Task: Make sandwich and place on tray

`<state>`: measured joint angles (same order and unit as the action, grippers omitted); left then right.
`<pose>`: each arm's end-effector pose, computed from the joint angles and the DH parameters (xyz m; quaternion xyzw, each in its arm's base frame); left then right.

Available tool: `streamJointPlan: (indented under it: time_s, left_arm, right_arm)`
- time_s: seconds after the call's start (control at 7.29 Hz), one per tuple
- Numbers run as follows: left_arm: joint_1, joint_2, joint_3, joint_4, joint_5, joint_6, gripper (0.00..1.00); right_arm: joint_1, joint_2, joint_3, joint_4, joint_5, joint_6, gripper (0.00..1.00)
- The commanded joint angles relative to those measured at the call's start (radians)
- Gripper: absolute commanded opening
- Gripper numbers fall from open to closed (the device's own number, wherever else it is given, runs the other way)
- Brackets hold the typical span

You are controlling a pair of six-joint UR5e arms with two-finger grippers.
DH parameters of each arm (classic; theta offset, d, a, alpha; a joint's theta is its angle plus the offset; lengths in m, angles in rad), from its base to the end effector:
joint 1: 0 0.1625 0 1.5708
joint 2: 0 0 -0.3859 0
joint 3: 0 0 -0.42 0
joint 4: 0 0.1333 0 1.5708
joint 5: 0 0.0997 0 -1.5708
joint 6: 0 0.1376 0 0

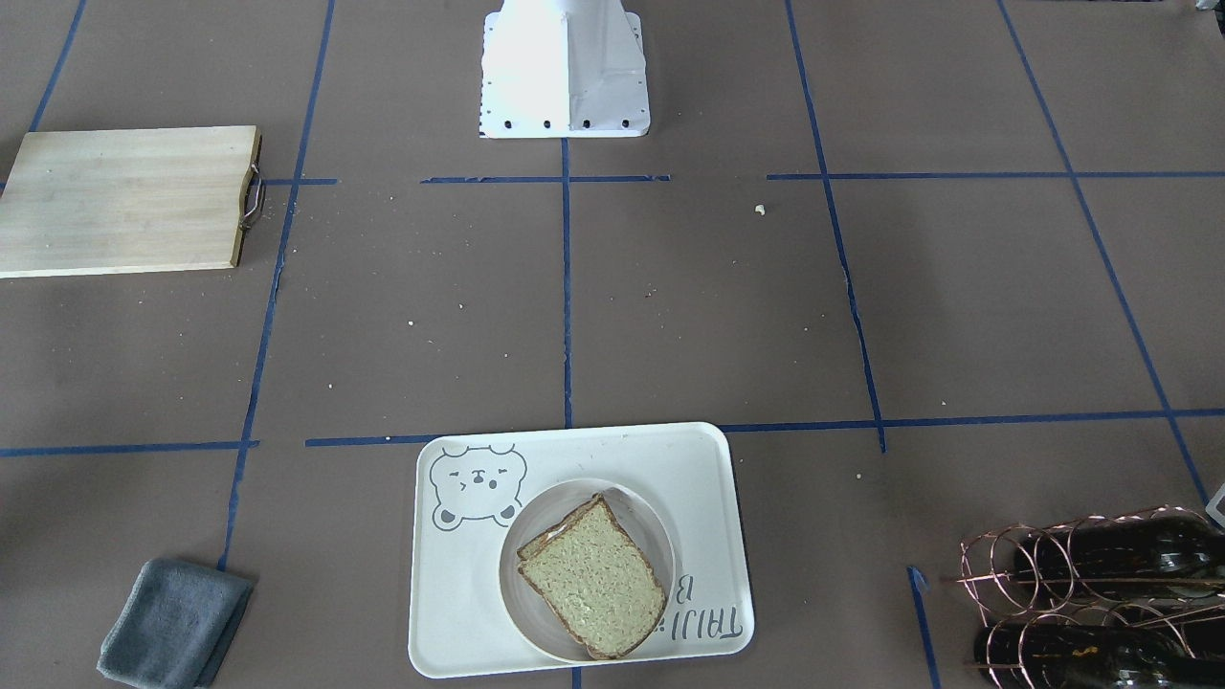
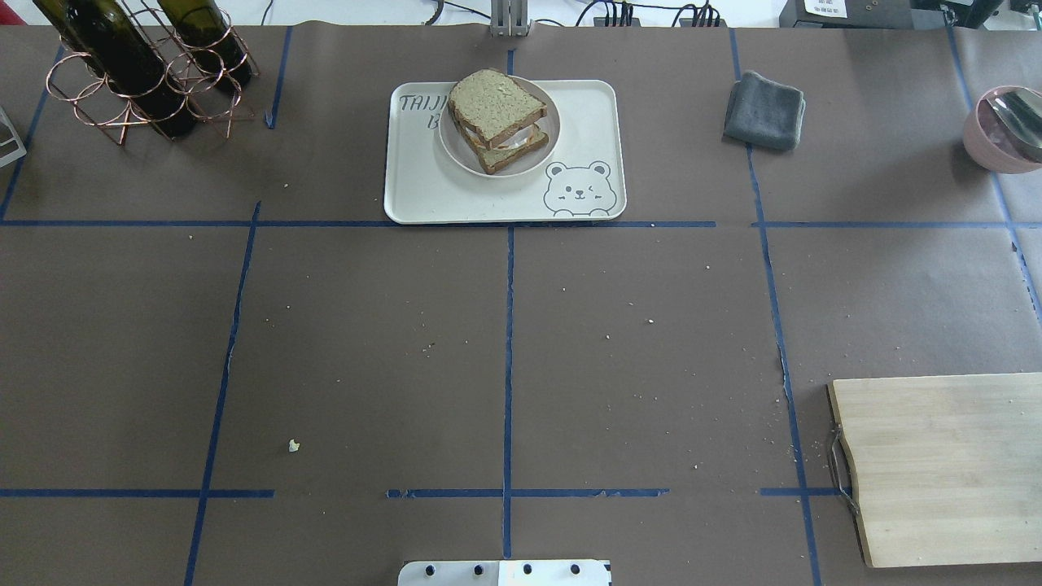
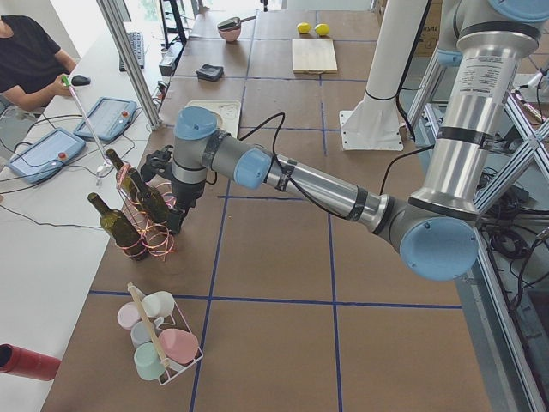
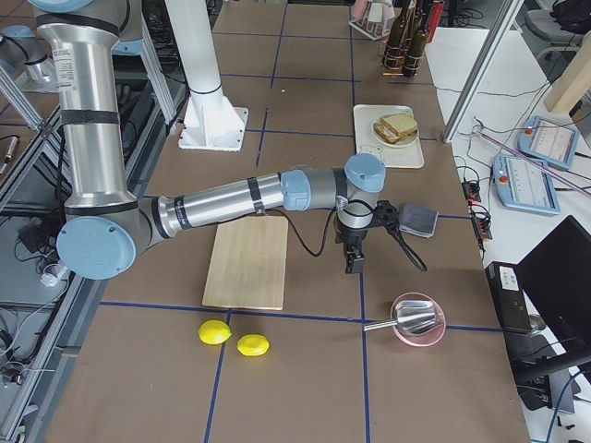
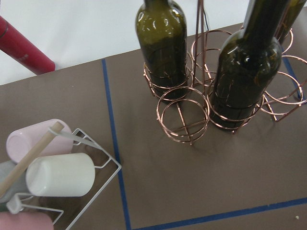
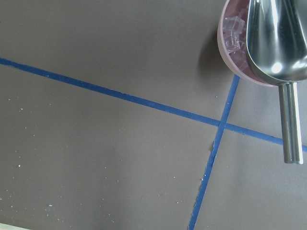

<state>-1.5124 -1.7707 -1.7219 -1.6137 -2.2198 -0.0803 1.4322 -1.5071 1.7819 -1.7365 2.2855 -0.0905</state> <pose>-0.0147 -0.6071 0.4593 0.1634 0.3248 0.0522 0.9301 -0.0318 -0.5400 0.5261 0.0427 -0.3504 -0.1259 0.9271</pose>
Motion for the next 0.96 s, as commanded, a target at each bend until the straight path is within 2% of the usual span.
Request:
streamJointPlan:
  time_s: [0.0, 0.14, 0.69, 0.82]
  left_arm:
    - [-0.025, 0.074, 0.046, -0.004, -0.107, 0.045, 1.0]
    - [-0.023, 0.073, 0.101, -0.043, -0.095, 0.042, 1.0]
    - [-0.026, 0.146, 0.137, -0.031, -0.083, 0.053, 1.0]
    - [-0.028, 0.158, 0.166, -0.029, -0.093, 0.054, 1.0]
  right_arm:
    - [0.007, -0.001, -0.004, 0.0, 0.032, 0.0, 1.0]
    - [0.008, -0.002, -0.006, 0.0, 0.032, 0.0, 1.0]
    - [0.059, -0.025, -0.022, -0.002, 0.043, 0.0, 1.0]
    - [0.086, -0.027, -0.057, -0.002, 0.098, -0.002, 1.0]
